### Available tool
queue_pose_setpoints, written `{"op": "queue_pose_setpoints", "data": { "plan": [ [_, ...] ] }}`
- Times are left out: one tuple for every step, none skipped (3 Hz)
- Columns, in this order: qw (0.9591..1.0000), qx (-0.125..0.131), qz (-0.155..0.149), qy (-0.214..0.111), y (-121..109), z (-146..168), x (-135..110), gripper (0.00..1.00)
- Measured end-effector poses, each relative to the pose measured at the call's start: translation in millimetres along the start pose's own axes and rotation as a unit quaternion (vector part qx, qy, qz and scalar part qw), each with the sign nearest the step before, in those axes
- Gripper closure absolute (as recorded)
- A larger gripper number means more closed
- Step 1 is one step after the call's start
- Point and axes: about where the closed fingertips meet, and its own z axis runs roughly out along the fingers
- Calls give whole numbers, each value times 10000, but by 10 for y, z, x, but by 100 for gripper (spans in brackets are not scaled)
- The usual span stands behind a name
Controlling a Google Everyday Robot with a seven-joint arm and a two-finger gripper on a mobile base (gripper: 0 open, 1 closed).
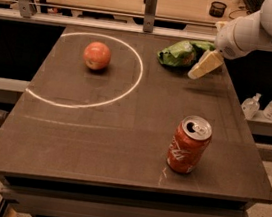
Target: Move green rice chip bag near coke can
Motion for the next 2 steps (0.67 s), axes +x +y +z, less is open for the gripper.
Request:
{"op": "queue_pose_setpoints", "data": {
  "plan": [
    [9997, 0, -225, -38, -5, 217, 28, 0],
    [9991, -25, -392, -132, -27, 370, 13, 0]
  ]
}}
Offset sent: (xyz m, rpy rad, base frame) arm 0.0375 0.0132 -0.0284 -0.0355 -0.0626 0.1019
